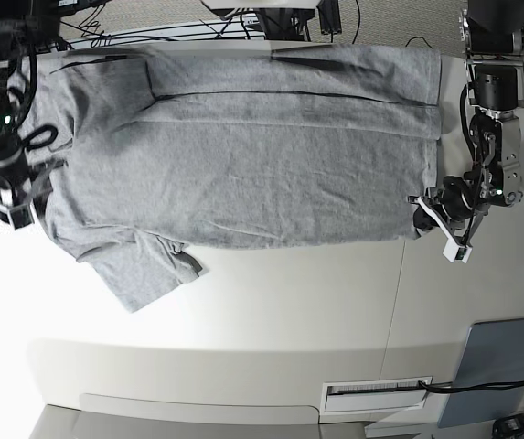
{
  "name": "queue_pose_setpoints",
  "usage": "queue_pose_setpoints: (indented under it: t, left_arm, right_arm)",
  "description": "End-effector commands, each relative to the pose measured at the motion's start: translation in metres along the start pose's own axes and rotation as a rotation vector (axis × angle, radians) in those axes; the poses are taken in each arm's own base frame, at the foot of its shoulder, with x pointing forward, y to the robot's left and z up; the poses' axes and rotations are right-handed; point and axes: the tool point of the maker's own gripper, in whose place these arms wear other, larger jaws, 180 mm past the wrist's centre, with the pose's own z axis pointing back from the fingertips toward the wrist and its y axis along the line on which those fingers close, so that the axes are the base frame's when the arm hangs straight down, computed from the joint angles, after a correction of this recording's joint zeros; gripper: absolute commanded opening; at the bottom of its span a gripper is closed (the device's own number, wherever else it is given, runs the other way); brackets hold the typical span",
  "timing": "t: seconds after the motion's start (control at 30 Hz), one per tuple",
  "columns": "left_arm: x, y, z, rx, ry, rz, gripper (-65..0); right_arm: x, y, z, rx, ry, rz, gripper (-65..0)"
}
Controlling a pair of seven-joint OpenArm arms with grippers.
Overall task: Fold the T-shirt properly
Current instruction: 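Release the shirt and move both grippers to the hem corners, then grasp the hem corners and fold the hem up over the shirt with both grippers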
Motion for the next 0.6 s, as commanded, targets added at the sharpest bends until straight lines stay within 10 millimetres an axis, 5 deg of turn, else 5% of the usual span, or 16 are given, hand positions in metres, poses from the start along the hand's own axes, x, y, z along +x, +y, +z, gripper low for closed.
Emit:
queue_pose_setpoints:
  t: [0.0, 0.57]
  left_arm:
    - [0.005, 0.005, 0.004, 0.011, 0.007, -0.019, -65.0]
    - [-0.001, 0.012, 0.004, 0.050, 0.037, -0.058, -65.0]
  right_arm:
    - [0.021, -0.019, -0.004, -0.039, -0.055, 0.004, -35.3]
    - [0.070, 0.028, -0.136, 0.212, 0.187, -0.152, -35.3]
